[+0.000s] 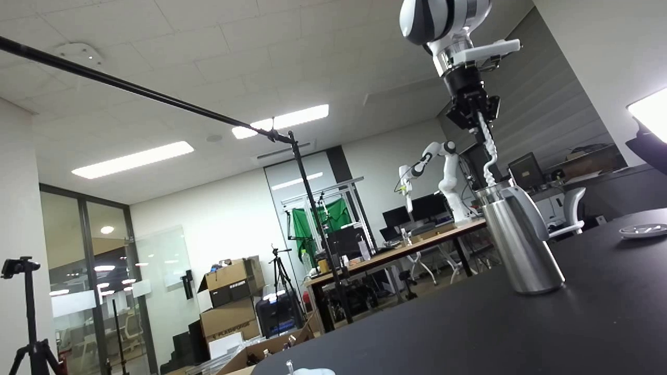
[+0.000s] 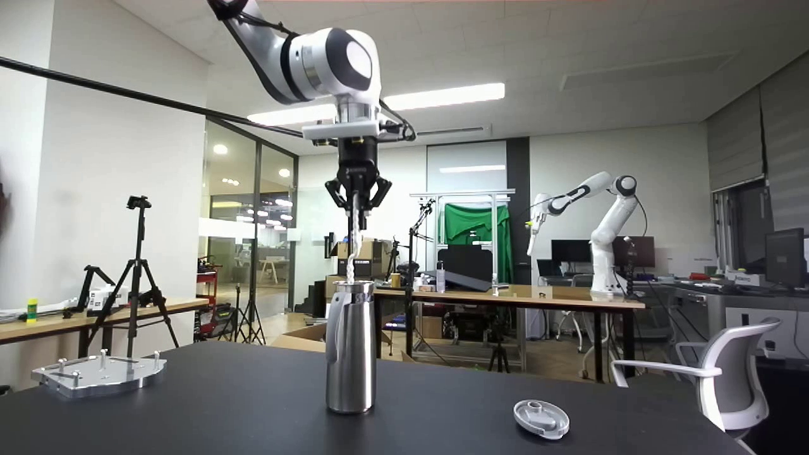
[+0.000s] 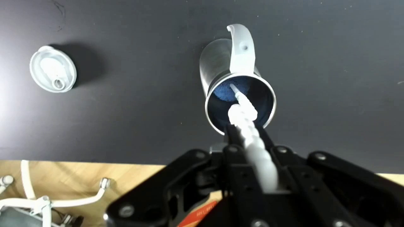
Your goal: Move the brush inside the flask up and down
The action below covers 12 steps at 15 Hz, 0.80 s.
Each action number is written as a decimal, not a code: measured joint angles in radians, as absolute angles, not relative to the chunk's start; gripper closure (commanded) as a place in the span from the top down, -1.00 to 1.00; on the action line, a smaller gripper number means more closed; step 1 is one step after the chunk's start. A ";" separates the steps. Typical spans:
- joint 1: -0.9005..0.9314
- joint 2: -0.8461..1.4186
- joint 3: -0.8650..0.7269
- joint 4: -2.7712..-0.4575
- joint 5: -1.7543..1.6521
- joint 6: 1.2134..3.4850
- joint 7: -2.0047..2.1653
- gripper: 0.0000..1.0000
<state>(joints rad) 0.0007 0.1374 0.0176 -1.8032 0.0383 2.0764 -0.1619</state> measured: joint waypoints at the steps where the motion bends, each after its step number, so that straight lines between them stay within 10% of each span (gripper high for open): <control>1: 0.001 0.106 0.018 -1.799 0.038 2.070 -0.174 -0.92; 12: -0.018 0.113 -0.012 -1.801 0.039 2.034 -0.193 -0.92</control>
<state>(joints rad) -0.0178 0.1126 -0.0117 -1.8012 0.0392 2.0342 -0.1926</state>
